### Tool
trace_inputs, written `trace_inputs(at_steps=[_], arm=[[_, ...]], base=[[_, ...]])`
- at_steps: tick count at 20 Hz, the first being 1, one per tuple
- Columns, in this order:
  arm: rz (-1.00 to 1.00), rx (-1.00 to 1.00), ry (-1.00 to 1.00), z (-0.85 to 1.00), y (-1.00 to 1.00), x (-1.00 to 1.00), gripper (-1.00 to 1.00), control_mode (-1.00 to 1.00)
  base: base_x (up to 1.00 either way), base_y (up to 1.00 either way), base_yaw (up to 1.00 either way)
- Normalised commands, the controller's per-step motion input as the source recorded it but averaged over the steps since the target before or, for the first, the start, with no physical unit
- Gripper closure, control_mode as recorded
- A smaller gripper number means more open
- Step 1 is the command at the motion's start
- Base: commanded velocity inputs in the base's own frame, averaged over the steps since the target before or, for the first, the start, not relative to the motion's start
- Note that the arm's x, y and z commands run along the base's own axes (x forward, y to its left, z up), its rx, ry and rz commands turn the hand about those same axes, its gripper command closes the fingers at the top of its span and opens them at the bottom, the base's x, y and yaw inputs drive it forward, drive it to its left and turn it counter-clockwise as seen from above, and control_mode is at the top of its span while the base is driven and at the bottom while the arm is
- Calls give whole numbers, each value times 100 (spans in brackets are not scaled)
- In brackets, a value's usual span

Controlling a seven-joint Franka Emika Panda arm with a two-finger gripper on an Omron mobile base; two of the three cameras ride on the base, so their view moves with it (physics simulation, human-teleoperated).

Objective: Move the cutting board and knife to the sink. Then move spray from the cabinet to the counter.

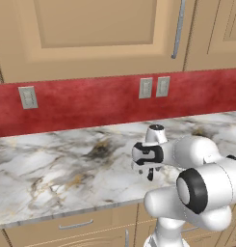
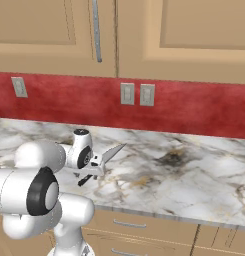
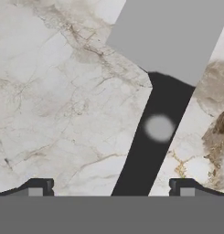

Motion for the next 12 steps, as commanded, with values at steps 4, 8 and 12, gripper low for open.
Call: trace_inputs(at_steps=[4,8,12], arm=[[-1,0,0,-33,-4,1,-100,-100],[-1,0,0,-33,-4,0,-100,-100],[0,0,0,-27,0,0,100,-100]], base=[[0,0,0],[0,0,0],[0,0,0]])
